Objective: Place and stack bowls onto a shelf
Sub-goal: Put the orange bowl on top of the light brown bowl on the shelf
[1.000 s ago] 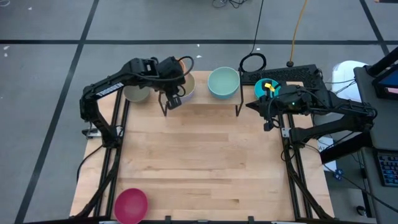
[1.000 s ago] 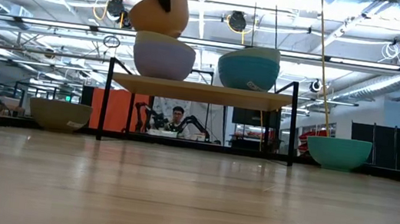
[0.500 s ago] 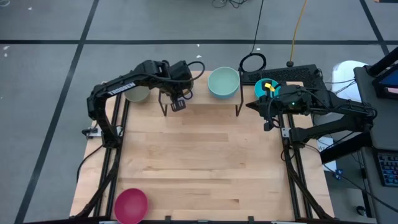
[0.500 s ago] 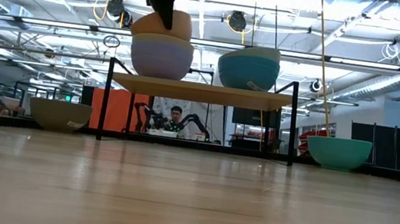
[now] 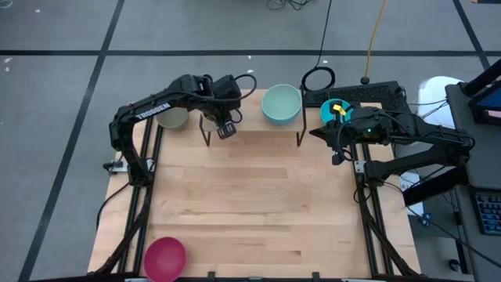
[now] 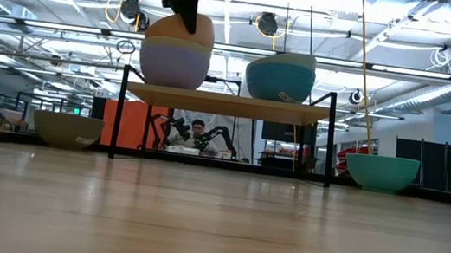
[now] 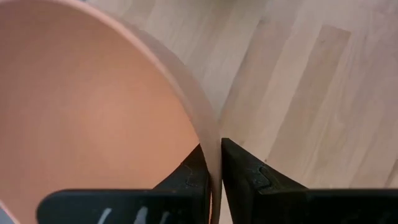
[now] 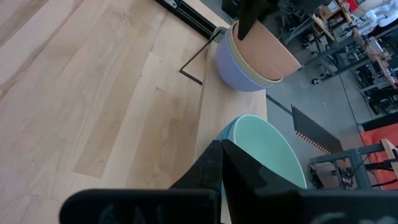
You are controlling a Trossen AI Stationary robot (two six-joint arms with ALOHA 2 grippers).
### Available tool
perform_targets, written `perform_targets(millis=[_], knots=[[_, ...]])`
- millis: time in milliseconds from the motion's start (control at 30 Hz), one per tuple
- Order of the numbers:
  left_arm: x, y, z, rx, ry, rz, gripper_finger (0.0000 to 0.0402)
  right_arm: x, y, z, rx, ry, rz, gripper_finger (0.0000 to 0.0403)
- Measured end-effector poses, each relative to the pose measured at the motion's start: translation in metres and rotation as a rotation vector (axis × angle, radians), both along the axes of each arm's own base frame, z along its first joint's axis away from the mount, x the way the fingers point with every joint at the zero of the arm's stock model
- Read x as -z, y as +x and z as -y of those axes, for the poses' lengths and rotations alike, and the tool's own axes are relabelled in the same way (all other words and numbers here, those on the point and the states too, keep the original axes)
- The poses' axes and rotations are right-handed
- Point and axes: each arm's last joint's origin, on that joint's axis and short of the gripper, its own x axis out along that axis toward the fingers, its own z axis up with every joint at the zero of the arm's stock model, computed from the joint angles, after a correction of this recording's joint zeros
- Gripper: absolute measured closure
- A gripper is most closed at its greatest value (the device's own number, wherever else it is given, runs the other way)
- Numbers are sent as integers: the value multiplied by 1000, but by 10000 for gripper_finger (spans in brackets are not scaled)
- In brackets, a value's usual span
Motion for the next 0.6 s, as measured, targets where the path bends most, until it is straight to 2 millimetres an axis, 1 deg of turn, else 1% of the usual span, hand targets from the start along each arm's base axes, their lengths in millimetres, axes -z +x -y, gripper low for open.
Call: perform_targets(millis=[500,600], knots=[[0,-1,0,-32,-10,-1,365,0,0,0,0,1,0,403],[0,-1,0,-31,-10,-2,376,0,0,0,0,1,0,403]])
